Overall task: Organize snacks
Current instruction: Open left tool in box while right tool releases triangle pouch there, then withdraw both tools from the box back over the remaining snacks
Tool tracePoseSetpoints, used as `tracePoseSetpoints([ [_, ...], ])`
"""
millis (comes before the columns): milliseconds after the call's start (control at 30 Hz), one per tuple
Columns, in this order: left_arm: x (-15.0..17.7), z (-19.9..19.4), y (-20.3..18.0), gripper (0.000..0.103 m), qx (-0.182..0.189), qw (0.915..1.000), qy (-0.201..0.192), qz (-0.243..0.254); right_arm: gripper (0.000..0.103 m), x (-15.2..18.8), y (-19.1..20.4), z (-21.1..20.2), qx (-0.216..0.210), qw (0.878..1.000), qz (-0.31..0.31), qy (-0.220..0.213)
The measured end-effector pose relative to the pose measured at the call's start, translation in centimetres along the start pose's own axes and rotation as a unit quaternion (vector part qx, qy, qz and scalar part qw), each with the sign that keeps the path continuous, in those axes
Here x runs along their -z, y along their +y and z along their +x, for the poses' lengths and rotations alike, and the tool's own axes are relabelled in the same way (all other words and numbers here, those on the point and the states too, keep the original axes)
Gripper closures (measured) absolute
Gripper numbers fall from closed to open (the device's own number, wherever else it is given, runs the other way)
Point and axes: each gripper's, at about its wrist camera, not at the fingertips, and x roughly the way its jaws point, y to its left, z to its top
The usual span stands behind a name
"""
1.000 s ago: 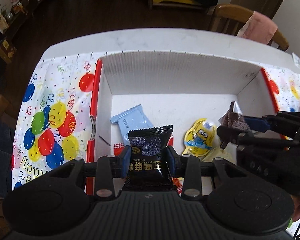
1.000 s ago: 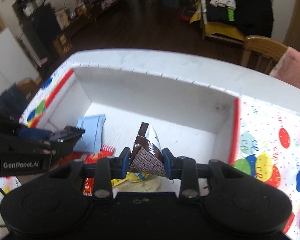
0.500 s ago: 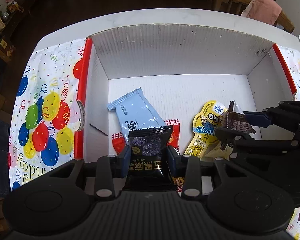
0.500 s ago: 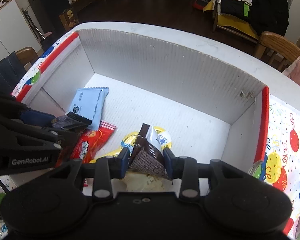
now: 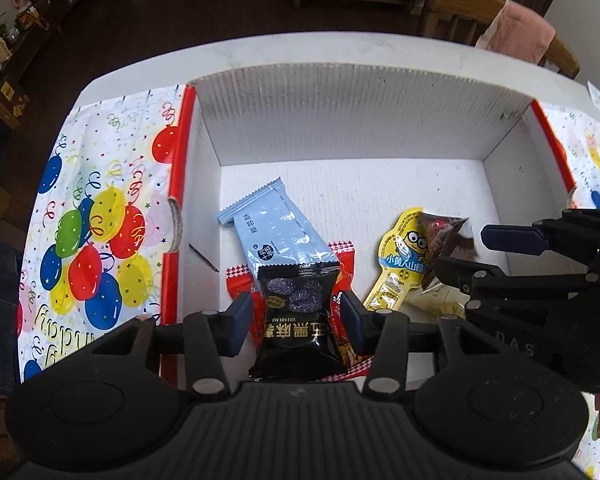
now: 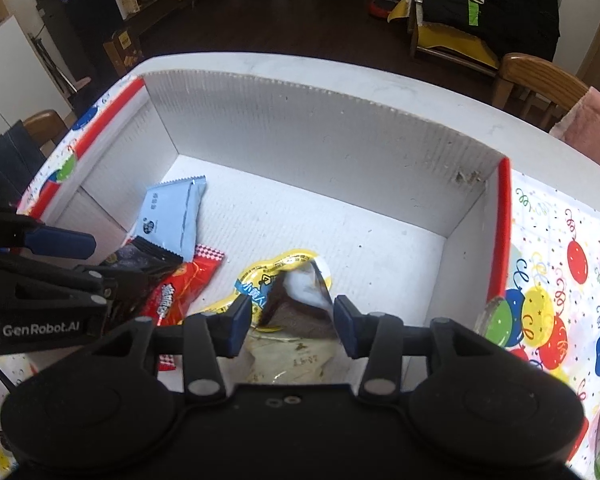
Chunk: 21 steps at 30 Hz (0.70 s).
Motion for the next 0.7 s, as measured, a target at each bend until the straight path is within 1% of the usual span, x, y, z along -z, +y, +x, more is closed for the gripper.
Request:
tracePoseSetpoints([
  [167, 0.6, -1.7, 0.2, 0.056, 0.003, 0.9998, -0.021, -0.001, 0.058, 0.2, -0.1, -2.1, -0.008, 1.000, 0.014, -0.016],
  [467, 2.4, -5.7, 0.5, 0.056, 0.030, 0.9976, -0.062, -0.007, 0.056, 1.3, 0.4, -7.2, -0.032, 0.998, 0.021, -0.060],
  [600, 3.5, -7.8, 0.4, 0.056, 0.034, 0.9957, -0.086, 0.000, 0.055, 2.1, 0.9, -9.2, -0.040, 0.996, 0.024, -0.078],
  [633, 3.8, -8.4, 0.4, 0.056, 0.035, 0.9952, -0.091, 0.001, 0.054, 2.2, 1.0, -9.7, -0.042, 0.995, 0.024, -0.083],
  [700, 4.5, -9.4, 0.5, 0.052, 0.038, 0.9940, -0.103, 0.002, 0.050, 2.7, 1.4, -10.8, -0.044, 0.995, 0.024, -0.092],
])
